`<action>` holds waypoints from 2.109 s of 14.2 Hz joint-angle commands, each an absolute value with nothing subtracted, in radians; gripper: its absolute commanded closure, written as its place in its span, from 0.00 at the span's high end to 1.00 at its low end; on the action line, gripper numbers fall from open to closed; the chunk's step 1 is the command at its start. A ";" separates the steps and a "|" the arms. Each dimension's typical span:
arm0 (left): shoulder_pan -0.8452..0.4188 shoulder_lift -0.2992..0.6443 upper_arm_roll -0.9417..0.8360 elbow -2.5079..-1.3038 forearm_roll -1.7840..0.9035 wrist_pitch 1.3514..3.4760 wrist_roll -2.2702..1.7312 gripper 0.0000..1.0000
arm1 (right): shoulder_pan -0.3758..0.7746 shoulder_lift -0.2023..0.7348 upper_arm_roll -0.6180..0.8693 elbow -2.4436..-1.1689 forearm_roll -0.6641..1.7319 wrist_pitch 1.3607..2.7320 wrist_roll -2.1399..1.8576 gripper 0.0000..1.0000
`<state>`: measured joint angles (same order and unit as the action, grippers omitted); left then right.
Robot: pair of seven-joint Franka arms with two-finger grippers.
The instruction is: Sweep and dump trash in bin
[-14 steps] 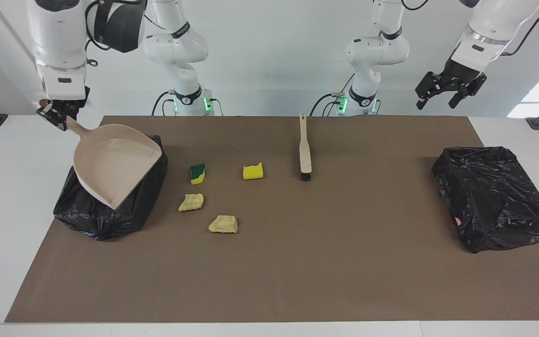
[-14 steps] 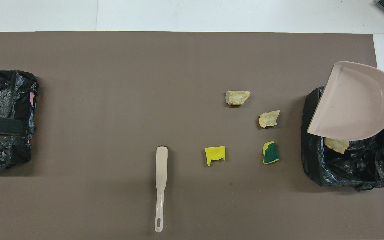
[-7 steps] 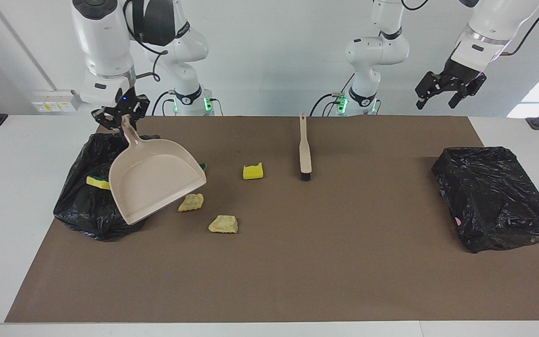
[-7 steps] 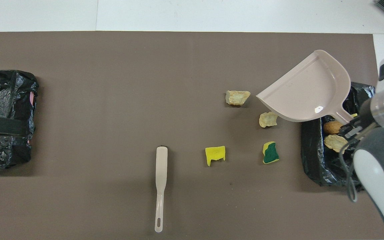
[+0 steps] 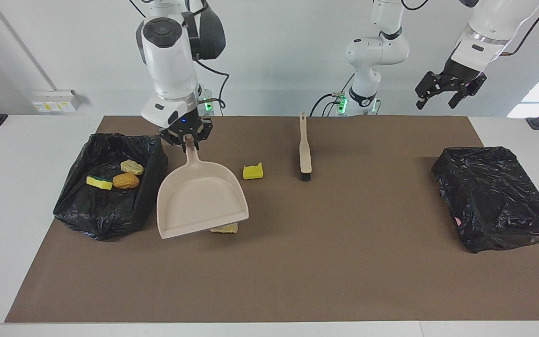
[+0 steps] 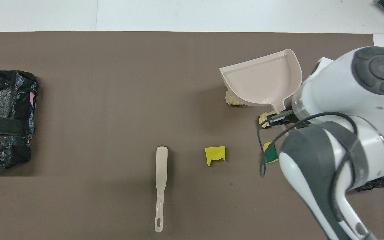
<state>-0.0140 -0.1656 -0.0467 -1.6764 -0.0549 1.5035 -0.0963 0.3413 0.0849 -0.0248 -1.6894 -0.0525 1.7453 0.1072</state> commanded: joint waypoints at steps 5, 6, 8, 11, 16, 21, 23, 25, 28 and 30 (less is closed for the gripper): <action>-0.006 -0.167 -0.052 -1.661 -0.037 1.482 -0.095 1.00 | 0.503 0.305 -0.018 -1.499 -0.002 1.884 0.402 0.00; -0.006 -0.167 -0.052 -1.661 -0.037 1.482 -0.095 1.00 | 0.534 0.352 -0.018 -1.450 -0.003 1.885 0.444 0.00; -0.006 -0.167 -0.052 -1.661 -0.037 1.482 -0.095 1.00 | 0.577 0.443 -0.020 -1.378 -0.008 1.936 0.541 0.00; -0.006 -0.167 -0.052 -1.661 -0.037 1.482 -0.095 1.00 | 0.629 0.553 -0.021 -1.325 -0.015 2.026 0.618 0.00; -0.006 -0.167 -0.052 -1.661 -0.037 1.482 -0.095 1.00 | 0.692 0.656 -0.034 -1.321 -0.018 2.126 0.705 0.00; -0.006 -0.167 -0.052 -1.661 -0.037 1.482 -0.095 1.00 | 0.707 0.663 -0.031 -1.330 -0.066 2.111 0.727 0.99; -0.006 -0.167 -0.052 -1.661 -0.037 1.482 -0.095 1.00 | 0.718 0.641 -0.026 -1.330 -0.087 2.106 0.729 1.00; -0.006 -0.167 -0.052 -1.661 -0.037 1.482 -0.095 1.00 | 0.710 0.608 -0.028 -1.335 -0.087 2.102 0.724 1.00; -0.006 -0.167 -0.052 -1.661 -0.037 1.482 -0.095 1.00 | 0.700 0.546 -0.026 -1.388 -0.075 2.089 0.713 1.00; -0.006 -0.167 -0.052 -1.661 -0.037 1.482 -0.095 1.00 | 0.698 0.491 -0.025 -1.417 -0.066 2.045 0.710 1.00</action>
